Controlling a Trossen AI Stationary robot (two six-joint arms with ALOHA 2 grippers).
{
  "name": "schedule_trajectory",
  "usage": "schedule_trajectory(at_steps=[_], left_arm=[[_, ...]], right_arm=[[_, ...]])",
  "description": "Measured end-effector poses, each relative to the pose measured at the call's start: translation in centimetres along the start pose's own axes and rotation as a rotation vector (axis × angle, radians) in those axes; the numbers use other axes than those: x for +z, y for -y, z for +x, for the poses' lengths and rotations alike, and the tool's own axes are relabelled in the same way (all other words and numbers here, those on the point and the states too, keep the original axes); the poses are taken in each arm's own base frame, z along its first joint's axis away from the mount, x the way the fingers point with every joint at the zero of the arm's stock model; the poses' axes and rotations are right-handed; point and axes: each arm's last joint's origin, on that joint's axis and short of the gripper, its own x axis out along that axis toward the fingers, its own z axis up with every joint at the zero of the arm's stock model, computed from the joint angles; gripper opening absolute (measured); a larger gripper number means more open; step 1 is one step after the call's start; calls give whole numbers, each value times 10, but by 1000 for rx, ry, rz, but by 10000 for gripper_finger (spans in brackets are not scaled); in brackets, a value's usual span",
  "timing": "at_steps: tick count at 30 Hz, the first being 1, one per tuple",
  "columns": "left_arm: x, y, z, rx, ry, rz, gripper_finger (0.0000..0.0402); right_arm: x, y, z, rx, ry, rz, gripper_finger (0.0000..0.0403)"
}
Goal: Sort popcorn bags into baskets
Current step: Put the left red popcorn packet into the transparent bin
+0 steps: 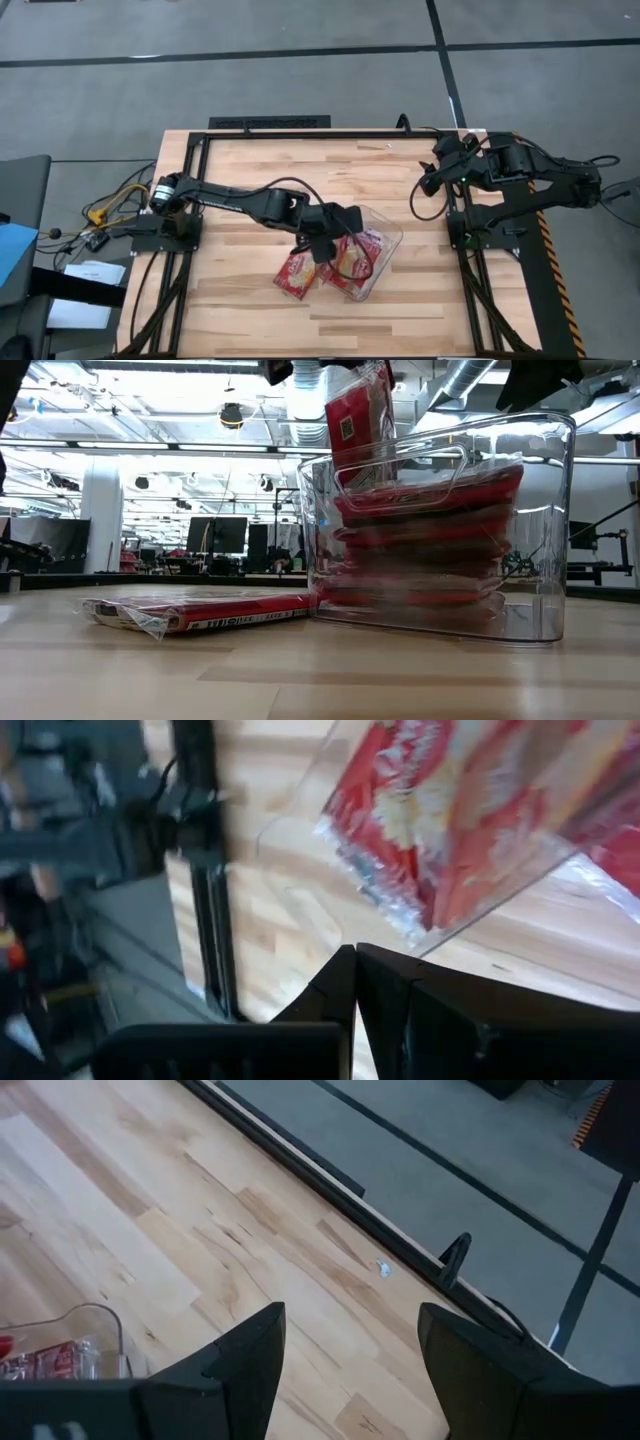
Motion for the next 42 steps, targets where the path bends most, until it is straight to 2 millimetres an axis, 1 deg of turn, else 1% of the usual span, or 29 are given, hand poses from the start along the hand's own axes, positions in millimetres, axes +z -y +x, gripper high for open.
schedule_trajectory(at_steps=[3, 5, 7, 9, 12, 15, 17, 19, 22, 24, 26, 29, 32, 35, 37, 39, 40, 42], left_arm=[[2, -3, -3, 39, -51, -101, 0], [1, -10, -10, 80, -100, -198, 0], [-2, -19, -22, 122, -126, -295, 0], [-6, -25, -37, 117, -143, -378, 0], [-15, -35, -61, 131, -177, -496, 0], [-23, -39, -87, 109, -197, -602, 0], [-28, -39, -102, 71, -191, -668, 1], [-31, -37, -116, 12, -172, -715, 9], [-34, -32, -127, -23, -157, -787, 41], [-34, -27, -131, -85, -134, -828, 72], [-34, -27, -133, -96, -118, -880, 110], [-34, -24, -134, -120, -133, -923, 172], [-35, -22, -135, -127, -158, -965, 229], [-37, -21, -135, -86, -221, -1023, 271], [-39, -20, -135, -86, -249, -1038, 289], [-41, -19, -135, -92, -262, -1054, 298], [-42, -18, -135, -97, -270, -1059, 300], [-44, -18, -135, -102, -280, -1068, 301]], right_arm=[[0, -1, 0, 24, -14, -3, 255], [-1, -3, 0, 86, -42, -41, 255], [1, -9, 1, 166, -58, -115, 255], [4, -19, 2, 273, -47, -204, 255], [12, -43, 5, 417, 19, -353, 256], [17, -74, 13, 536, 77, -510, 256], [16, -97, 21, 606, 83, -619, 256], [10, -120, 33, 662, 55, -726, 256], [0, -148, 53, 722, -2, -853, 256], [-8, -165, 66, 743, -28, -926, 256], [-14, -179, 77, 774, -45, -981, 256], [-19, -197, 91, 837, -25, -1006, 256], [-21, -210, 101, 872, 2, -1013, 256], [-24, -214, 109, 883, -5, -1034, 256], [-24, -217, 115, 878, 3, -1038, 256], [-28, -216, 119, 868, -37, -1064, 252], [-27, -219, 123, 872, -19, -1059, 246], [-29, -220, 125, 874, -25, -1079, 226]])
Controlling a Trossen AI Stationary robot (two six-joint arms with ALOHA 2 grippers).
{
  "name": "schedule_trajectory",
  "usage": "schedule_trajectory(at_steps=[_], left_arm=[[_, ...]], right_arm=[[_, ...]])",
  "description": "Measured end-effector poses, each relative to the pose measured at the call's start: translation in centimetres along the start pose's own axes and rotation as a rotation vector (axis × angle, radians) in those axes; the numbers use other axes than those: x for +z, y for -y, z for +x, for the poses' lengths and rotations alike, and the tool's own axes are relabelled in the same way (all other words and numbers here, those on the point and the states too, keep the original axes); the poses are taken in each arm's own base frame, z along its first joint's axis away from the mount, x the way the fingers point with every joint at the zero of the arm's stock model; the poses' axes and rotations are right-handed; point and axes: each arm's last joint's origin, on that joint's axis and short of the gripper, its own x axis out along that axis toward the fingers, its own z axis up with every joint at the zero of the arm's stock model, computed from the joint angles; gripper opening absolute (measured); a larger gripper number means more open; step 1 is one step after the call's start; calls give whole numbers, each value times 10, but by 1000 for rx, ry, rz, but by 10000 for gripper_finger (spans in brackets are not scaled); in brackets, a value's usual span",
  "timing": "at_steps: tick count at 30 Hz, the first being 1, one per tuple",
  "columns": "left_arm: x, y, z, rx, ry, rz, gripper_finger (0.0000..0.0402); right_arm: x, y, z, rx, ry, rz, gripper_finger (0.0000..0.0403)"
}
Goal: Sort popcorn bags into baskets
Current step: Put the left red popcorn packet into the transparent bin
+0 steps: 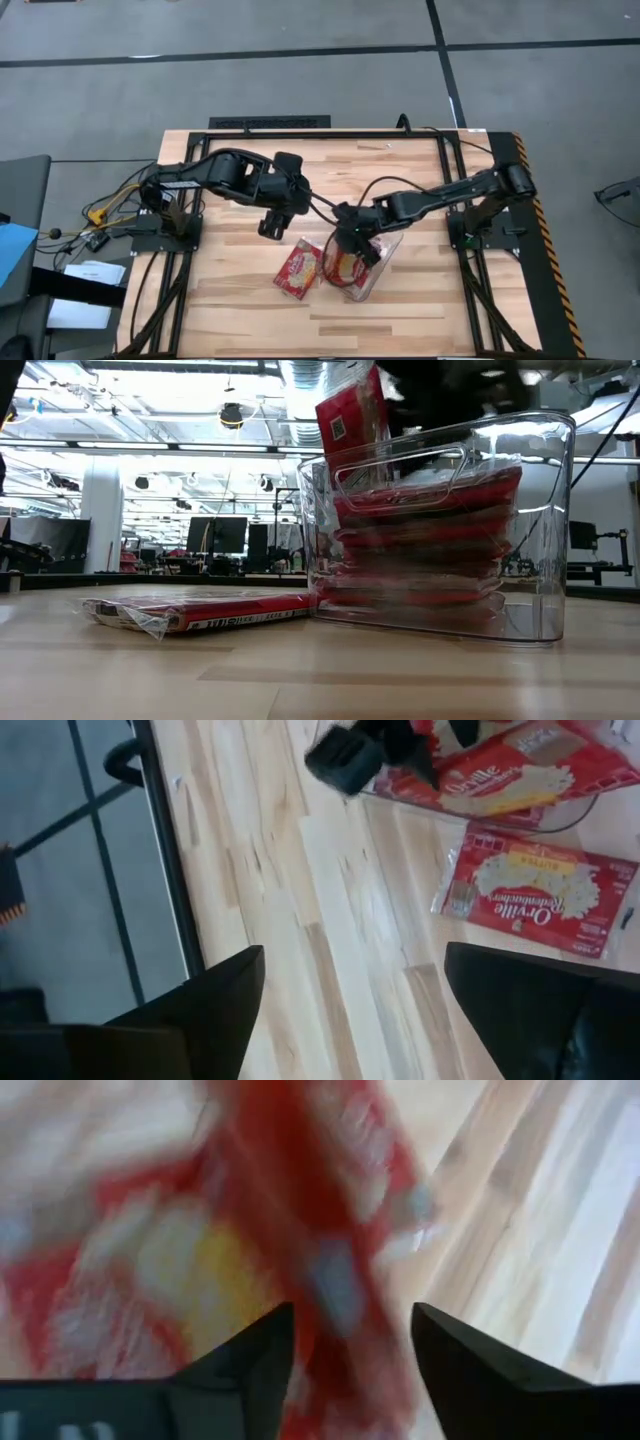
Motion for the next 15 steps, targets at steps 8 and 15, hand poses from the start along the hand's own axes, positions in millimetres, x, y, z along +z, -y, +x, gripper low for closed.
schedule_trajectory(at_steps=[8, 15], left_arm=[[-4, -3, 7, -2, -51, -45, 302], [-5, -5, 7, 24, -57, -77, 302]], right_arm=[[5, -8, 10, 13, 4, -51, 64], [11, -9, -11, -91, 3, -4, 31]])
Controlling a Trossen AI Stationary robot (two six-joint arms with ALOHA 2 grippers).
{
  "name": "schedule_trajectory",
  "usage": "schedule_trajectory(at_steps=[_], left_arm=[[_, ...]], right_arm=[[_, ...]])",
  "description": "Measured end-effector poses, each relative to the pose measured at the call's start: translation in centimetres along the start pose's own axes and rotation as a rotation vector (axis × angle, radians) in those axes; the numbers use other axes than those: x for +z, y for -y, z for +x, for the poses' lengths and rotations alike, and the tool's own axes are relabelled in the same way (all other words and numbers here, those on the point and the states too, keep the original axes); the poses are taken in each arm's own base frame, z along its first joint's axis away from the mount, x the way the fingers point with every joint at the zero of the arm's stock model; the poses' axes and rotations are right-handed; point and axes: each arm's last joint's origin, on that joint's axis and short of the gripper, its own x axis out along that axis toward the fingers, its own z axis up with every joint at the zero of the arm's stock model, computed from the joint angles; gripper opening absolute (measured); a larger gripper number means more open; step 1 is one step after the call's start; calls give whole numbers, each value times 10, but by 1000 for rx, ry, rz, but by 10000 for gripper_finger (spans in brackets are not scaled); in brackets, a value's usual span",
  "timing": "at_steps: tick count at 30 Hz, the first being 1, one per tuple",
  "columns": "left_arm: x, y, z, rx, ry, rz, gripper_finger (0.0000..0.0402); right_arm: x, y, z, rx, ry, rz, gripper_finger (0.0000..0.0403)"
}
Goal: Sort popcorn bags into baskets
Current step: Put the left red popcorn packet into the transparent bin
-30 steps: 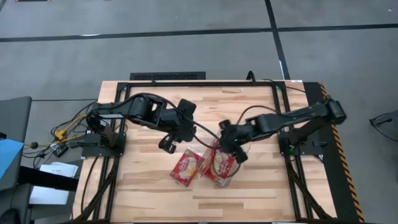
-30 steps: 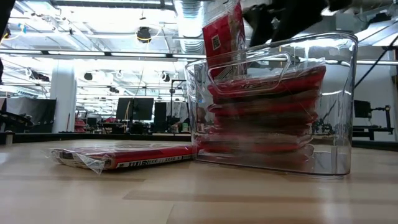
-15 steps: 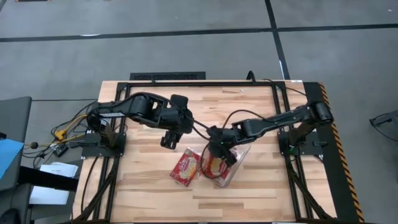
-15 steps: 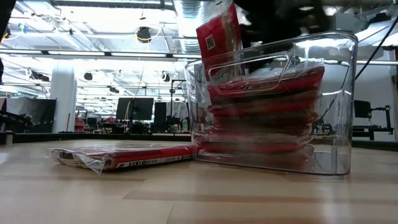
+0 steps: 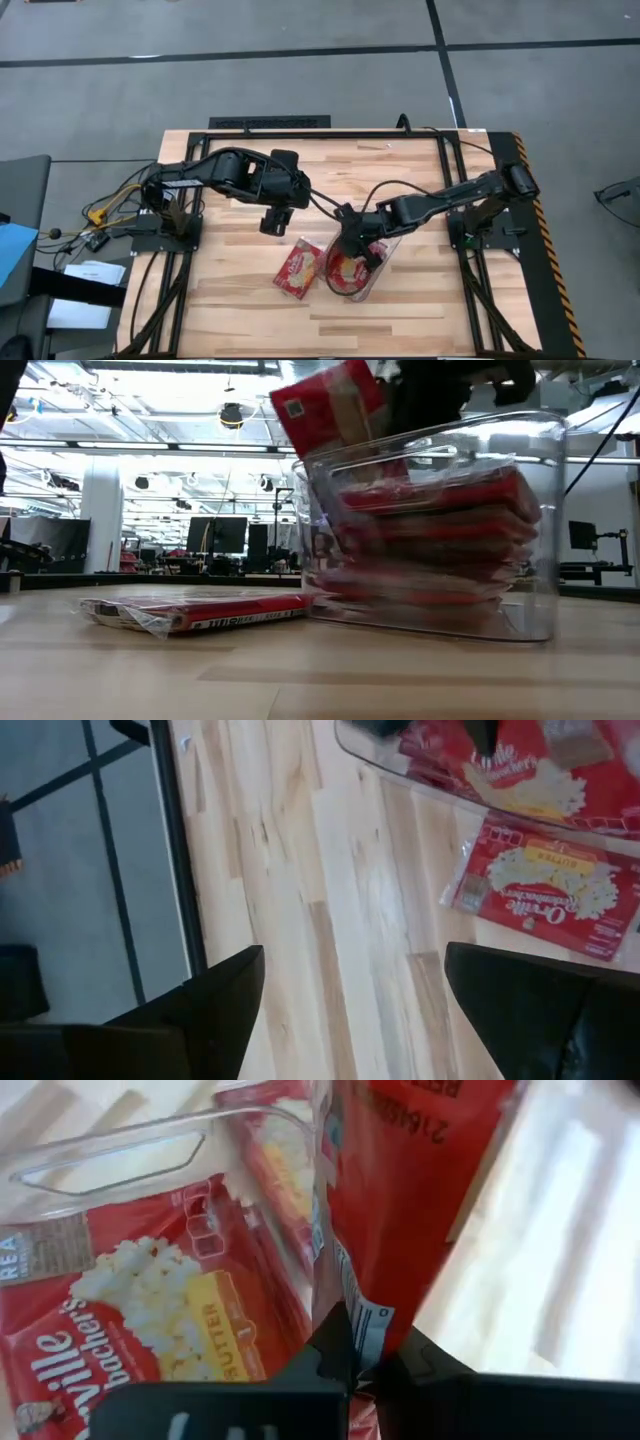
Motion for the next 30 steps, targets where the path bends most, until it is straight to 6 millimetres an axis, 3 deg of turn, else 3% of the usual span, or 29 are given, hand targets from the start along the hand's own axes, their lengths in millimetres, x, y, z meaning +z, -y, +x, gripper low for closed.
schedule_trajectory(at_steps=[6, 10, 13, 19, 24, 30], left_arm=[[0, -2, 0, 24, -5, -3, 302], [0, -2, 1, 39, -8, -1, 302], [0, -3, 1, 46, -8, 4, 302], [1, -5, 1, 52, 6, -18, 302], [1, -6, 2, 51, 5, -34, 302], [1, -7, 2, 48, 5, -36, 302]], right_arm=[[8, -7, -44, -202, -104, 12, 16], [11, -28, -66, -338, -203, 19, 20], [12, -48, -71, -403, -244, -9, 27], [16, -80, -54, -447, -277, -14, 17], [15, -95, -34, -590, -331, -78, 30], [18, -112, -12, -583, -370, -102, 31]])
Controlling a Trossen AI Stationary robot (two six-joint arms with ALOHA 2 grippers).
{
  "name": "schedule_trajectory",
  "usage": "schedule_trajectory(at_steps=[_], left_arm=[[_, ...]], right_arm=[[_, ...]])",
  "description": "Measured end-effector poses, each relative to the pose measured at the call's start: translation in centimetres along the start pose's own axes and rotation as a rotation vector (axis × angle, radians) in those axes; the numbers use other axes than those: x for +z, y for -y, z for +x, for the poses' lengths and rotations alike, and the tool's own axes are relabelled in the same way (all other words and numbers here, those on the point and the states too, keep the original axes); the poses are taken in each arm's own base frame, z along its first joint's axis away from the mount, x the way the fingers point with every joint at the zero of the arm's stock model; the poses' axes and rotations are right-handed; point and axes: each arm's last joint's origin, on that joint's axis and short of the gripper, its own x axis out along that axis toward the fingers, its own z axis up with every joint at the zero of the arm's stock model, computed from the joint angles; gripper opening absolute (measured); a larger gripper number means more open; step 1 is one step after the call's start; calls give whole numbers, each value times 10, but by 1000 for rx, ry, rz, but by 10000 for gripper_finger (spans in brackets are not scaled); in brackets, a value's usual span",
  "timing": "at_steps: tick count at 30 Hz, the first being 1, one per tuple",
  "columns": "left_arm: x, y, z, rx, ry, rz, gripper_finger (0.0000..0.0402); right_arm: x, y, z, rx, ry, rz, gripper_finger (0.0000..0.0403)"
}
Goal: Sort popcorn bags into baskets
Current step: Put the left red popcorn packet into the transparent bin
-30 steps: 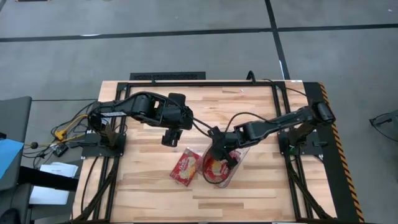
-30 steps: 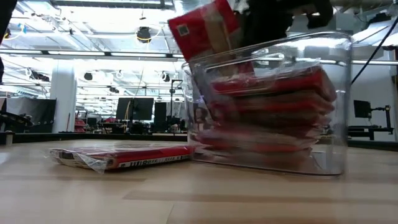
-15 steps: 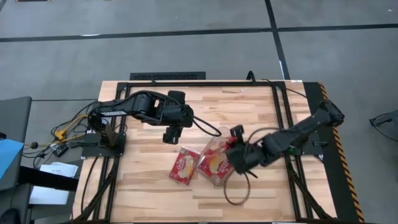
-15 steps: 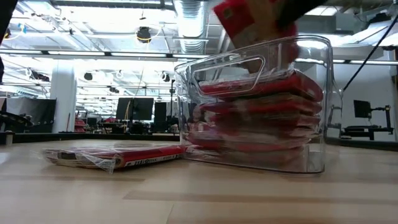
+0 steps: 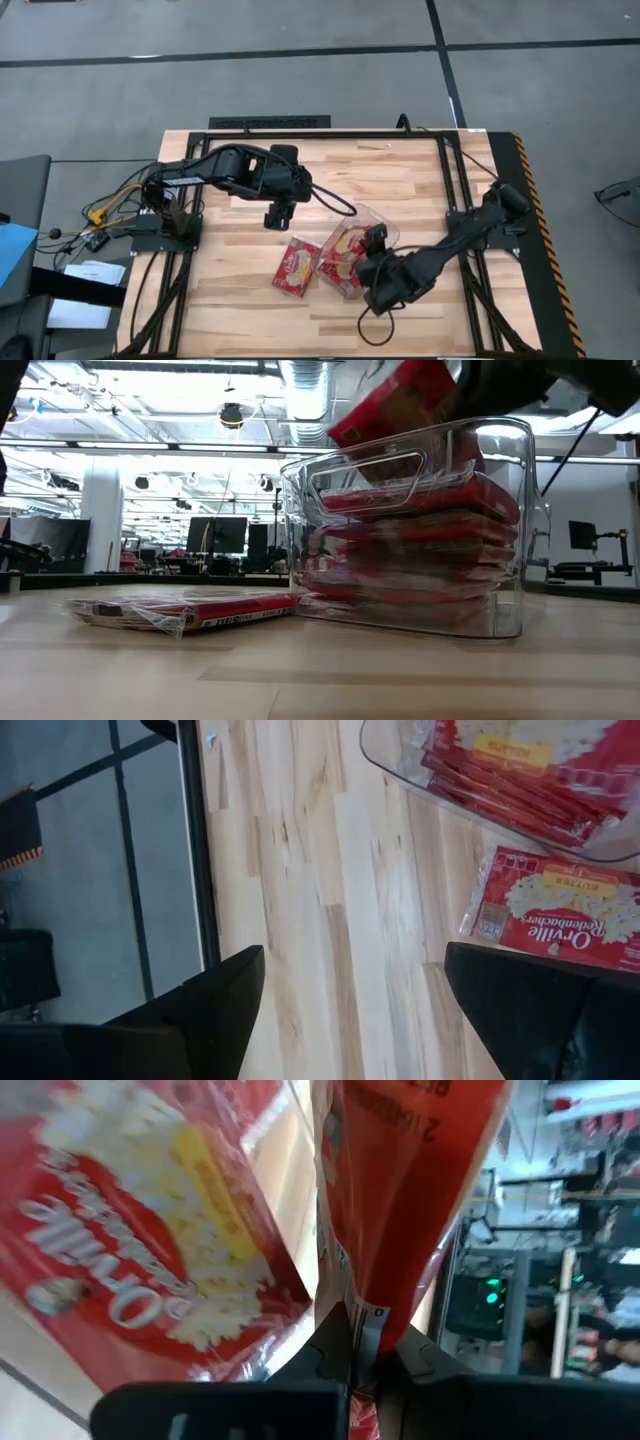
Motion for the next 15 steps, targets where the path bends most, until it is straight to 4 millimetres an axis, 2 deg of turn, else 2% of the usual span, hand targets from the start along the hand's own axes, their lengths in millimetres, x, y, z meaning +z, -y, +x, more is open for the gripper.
schedule_trajectory(at_steps=[4, 8, 15], left_arm=[[0, 0, 0, -1, 0, 2, 302], [0, 0, 0, -1, 0, 2, 302], [0, 0, 0, -1, 0, 6, 302]], right_arm=[[9, -11, -7, -38, 0, -59, 22], [14, -15, -12, -58, 4, -78, 38], [10, -15, -11, -11, -38, 14, 51]])
